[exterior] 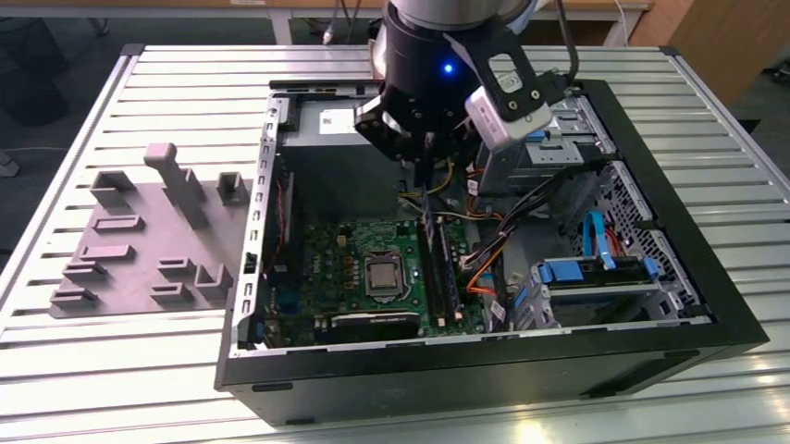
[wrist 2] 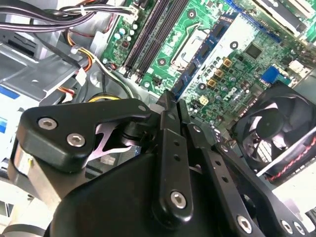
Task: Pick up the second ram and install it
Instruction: 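Insert the second ram into the second slot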
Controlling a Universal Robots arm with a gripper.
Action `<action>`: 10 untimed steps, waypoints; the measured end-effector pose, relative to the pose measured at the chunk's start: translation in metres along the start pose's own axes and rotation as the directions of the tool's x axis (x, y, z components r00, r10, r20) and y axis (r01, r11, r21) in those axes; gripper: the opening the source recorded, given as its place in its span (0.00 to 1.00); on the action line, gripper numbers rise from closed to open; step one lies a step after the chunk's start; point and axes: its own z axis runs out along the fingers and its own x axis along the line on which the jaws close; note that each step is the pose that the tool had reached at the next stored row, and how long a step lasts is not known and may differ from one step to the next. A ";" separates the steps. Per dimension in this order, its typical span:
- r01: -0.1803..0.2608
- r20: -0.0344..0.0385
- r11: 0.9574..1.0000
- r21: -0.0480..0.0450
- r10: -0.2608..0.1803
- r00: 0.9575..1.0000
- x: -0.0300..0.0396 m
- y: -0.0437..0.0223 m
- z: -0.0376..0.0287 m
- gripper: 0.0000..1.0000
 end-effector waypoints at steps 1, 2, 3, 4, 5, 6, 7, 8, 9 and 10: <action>0.000 0.000 1.000 0.000 0.000 1.000 0.0000 -0.0005 0.0018 0.14; 0.000 0.000 1.000 0.000 0.000 1.000 0.0000 -0.0011 0.0036 0.14; 0.000 0.000 1.000 0.000 0.000 1.000 0.0000 -0.0016 0.0052 0.14; 0.000 0.000 1.000 0.000 0.000 1.000 0.0001 -0.0019 0.0067 0.14; 0.000 0.000 1.000 0.000 0.000 1.000 0.0001 -0.0020 0.0079 0.14; 0.000 0.000 1.000 0.000 0.000 1.000 0.0001 -0.0020 0.0081 0.14; 0.000 0.000 1.000 0.000 0.000 1.000 0.0001 -0.0020 0.0081 0.14; 0.000 0.000 1.000 0.000 0.000 1.000 0.0001 -0.0020 0.0081 0.14; 0.000 0.000 1.000 0.000 0.000 1.000 0.0001 -0.0020 0.0082 0.14; 0.000 0.000 1.000 0.000 0.000 1.000 0.0001 -0.0020 0.0083 0.14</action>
